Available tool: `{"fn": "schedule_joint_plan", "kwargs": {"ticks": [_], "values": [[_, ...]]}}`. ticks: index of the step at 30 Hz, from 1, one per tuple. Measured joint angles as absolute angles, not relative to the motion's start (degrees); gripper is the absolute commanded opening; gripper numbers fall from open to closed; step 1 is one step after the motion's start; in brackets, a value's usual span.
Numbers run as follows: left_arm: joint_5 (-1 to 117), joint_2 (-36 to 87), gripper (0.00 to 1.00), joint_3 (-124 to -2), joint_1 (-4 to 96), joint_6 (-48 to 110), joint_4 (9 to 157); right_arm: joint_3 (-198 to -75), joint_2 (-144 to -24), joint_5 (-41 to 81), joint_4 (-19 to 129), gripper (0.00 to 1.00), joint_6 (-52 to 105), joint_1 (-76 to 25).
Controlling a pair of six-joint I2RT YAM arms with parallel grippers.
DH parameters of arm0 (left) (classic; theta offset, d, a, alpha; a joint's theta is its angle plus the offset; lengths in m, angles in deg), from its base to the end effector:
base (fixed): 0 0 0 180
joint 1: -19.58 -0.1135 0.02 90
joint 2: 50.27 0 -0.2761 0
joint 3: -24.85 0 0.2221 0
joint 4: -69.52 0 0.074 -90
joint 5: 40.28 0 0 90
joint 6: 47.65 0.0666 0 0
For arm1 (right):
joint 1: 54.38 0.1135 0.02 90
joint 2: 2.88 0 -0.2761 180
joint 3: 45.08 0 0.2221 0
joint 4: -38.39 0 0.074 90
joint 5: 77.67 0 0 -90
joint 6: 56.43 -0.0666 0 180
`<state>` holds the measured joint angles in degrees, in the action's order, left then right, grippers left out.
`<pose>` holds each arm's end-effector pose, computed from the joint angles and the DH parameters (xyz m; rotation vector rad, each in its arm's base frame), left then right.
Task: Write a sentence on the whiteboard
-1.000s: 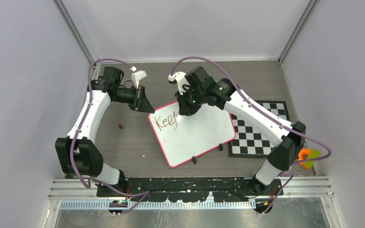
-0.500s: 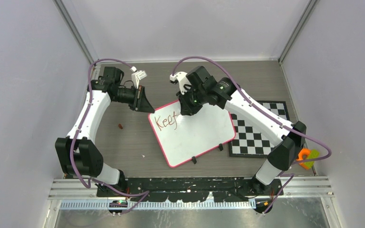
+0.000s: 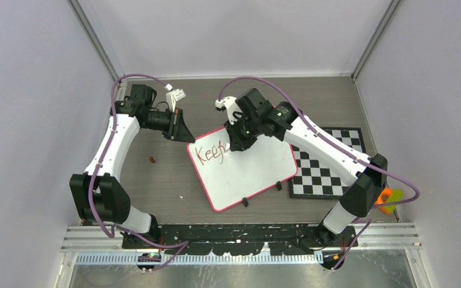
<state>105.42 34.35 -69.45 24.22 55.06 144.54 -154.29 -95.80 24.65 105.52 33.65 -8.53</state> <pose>0.2543 -0.0758 0.3244 0.6329 2.3195 -1.2221 0.2232 0.2503 0.3437 -1.0755 2.2893 0.6009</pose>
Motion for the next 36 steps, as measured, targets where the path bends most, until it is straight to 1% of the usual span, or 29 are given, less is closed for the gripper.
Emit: {"fn": "schedule_joint_plan", "kwargs": {"ticks": [8,10,14,18,21,24,30,36], "values": [[105.46,34.33,0.00,-69.45,24.22,55.08,144.61,-154.29,-95.85,24.93,105.08,0.00,33.65,-8.01],[105.51,34.35,0.02,-69.45,24.22,55.21,144.67,-154.29,-95.85,25.13,105.06,0.00,33.65,-7.99],[105.90,34.42,0.09,-70.24,24.40,56.59,146.23,-154.26,-95.80,26.86,104.73,0.00,33.69,-7.99],[106.80,35.86,0.20,-72.73,25.08,59.25,149.92,-154.15,-94.97,30.09,104.62,0.00,33.85,-8.45],[106.93,37.59,0.28,-74.52,25.41,61.00,153.55,-153.32,-92.33,34.31,104.40,0.00,33.95,-9.82],[106.73,38.20,0.33,-74.59,25.58,62.05,156.15,-152.65,-89.14,36.43,104.14,0.00,33.95,-12.16],[106.73,38.22,0.36,-74.37,25.67,62.23,156.85,-150.94,-84.81,39.60,103.62,0.00,35.20,-16.29],[106.71,38.22,0.35,-73.56,26.63,62.23,156.67,-147.69,-84.50,40.15,103.88,0.00,36.75,-17.32]]}}
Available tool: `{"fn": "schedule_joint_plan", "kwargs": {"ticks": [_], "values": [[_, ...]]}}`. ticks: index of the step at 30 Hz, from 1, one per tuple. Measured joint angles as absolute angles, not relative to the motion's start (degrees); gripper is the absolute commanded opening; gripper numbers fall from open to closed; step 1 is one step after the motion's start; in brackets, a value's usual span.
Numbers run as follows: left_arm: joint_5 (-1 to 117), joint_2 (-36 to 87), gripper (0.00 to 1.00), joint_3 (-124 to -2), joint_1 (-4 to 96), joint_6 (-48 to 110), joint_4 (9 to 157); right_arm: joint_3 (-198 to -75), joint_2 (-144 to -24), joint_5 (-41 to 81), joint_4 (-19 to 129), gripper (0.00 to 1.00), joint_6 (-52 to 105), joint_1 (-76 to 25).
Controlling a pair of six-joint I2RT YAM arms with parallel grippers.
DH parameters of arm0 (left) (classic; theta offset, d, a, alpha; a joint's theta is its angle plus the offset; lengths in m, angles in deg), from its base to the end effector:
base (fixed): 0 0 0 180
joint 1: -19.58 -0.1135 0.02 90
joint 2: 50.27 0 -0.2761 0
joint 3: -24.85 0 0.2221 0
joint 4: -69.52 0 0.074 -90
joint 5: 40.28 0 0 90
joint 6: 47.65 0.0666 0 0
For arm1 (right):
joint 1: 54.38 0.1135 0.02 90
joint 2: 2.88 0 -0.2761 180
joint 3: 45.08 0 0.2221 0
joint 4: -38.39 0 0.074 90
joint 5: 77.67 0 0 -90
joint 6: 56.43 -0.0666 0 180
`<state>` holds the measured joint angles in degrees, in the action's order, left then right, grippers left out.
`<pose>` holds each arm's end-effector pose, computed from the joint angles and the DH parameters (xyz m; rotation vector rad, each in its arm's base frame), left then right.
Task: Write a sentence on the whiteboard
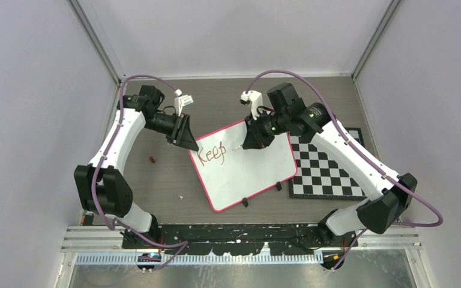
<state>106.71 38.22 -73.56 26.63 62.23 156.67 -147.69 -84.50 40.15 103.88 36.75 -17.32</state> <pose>0.2471 -0.0868 0.3202 0.7325 2.4047 -1.3222 0.2062 0.1947 0.3731 -1.0520 2.1522 0.8556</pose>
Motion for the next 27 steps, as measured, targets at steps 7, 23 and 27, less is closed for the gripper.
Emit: {"fn": "schedule_joint_plan", "kwargs": {"ticks": [7,23,27], "values": [[106.71,38.22,0.23,-72.88,27.88,62.12,156.50,-145.83,-84.11,40.10,103.77,0.00,37.78,-17.76],[106.08,38.22,0.00,-72.31,28.09,62.34,154.75,-142.90,-82.99,39.40,99.47,0.00,34.81,-17.76],[106.05,38.22,0.00,-72.31,28.09,62.31,154.71,-143.03,-83.08,38.49,98.07,0.00,33.21,-17.76]]}}
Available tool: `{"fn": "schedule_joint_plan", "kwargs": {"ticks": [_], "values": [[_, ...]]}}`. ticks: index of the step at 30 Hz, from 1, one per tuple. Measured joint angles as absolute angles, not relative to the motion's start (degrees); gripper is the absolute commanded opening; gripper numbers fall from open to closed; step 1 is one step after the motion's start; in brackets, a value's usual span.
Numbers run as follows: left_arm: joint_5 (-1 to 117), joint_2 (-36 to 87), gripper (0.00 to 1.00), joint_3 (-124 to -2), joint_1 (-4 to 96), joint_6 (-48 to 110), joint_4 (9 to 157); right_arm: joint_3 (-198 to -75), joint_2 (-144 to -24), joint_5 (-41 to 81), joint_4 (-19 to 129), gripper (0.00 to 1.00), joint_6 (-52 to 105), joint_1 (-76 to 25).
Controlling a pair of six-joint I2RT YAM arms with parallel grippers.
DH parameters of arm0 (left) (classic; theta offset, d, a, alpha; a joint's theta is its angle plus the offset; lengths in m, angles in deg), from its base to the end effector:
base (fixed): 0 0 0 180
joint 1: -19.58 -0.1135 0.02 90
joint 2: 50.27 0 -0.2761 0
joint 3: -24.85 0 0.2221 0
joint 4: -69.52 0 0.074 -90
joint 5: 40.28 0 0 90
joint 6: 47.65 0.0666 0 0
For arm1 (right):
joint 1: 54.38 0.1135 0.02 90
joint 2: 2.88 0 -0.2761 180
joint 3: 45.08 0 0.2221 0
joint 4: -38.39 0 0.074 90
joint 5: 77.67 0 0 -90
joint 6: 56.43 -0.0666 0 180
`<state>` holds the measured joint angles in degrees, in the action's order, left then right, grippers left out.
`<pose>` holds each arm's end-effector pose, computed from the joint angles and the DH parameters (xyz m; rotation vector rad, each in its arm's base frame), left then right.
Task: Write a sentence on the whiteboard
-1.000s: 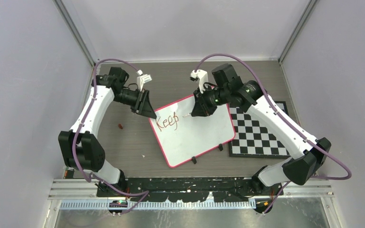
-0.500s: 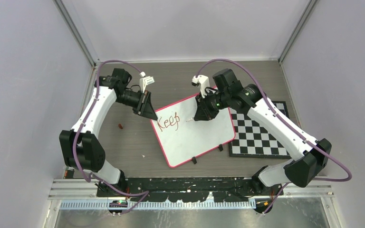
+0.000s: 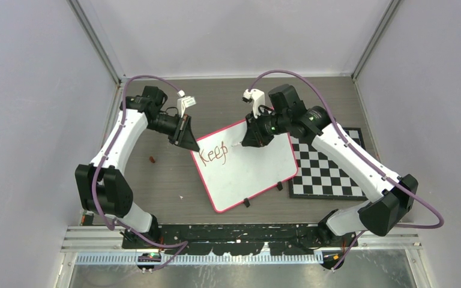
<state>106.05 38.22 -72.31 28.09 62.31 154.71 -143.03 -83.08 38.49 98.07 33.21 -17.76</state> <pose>0.2471 -0.0930 0.3151 0.7729 2.3993 -1.3105 0.2105 0.1930 0.3639 -0.9622 2.1566 0.8498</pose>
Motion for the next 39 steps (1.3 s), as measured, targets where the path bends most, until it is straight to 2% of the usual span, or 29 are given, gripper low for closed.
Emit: {"fn": "schedule_joint_plan", "kwargs": {"ticks": [18,39], "values": [[105.62,38.05,0.00,-72.25,28.09,62.29,154.47,-144.65,-85.00,30.36,97.80,0.00,33.91,-14.31],[105.01,37.98,0.00,-72.23,28.09,62.27,154.44,-147.66,-88.41,28.54,97.85,0.00,34.96,-14.31]]}}
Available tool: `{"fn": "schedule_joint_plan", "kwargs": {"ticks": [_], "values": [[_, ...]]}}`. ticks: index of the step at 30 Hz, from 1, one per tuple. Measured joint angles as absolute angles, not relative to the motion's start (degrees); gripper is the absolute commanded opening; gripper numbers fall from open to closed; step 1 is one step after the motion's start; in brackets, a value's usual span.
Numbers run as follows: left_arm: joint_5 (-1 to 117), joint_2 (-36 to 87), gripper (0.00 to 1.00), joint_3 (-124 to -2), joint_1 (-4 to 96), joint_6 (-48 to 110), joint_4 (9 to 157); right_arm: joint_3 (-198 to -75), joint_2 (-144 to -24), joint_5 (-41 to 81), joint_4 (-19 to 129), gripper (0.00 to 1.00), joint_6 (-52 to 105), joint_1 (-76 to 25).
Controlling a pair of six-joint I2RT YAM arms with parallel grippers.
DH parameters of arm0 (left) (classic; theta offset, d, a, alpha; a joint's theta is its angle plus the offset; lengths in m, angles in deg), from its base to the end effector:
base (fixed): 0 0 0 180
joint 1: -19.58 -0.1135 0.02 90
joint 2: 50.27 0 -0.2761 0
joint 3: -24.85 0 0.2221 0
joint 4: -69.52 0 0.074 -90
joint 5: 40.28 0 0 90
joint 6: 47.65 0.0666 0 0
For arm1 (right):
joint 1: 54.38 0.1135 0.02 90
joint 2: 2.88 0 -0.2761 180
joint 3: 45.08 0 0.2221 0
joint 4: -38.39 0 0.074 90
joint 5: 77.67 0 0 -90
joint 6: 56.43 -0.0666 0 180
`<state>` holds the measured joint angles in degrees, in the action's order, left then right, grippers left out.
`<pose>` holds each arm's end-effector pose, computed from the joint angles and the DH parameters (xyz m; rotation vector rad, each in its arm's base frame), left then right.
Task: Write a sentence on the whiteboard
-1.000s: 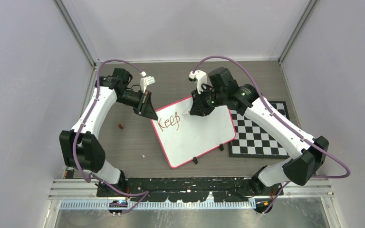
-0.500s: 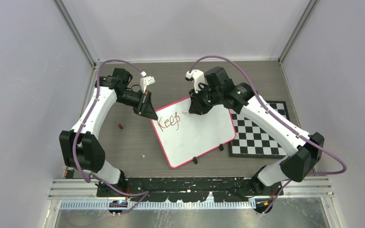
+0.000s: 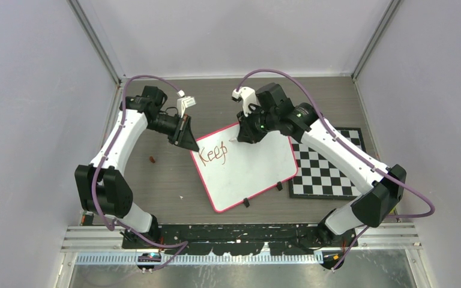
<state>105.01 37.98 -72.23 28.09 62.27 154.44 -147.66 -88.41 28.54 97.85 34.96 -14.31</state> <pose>0.2470 -0.0923 0.3149 0.7757 2.4059 -1.2842 0.2273 0.2155 0.3608 -0.9758 2.1588 0.6630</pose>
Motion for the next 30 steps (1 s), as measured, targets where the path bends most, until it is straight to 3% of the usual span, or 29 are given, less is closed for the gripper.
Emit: {"fn": "schedule_joint_plan", "kwargs": {"ticks": [30], "values": [[104.68,37.89,0.00,-72.10,28.09,62.25,154.23,-143.69,-87.67,28.91,99.53,0.00,34.98,-12.88]]}}
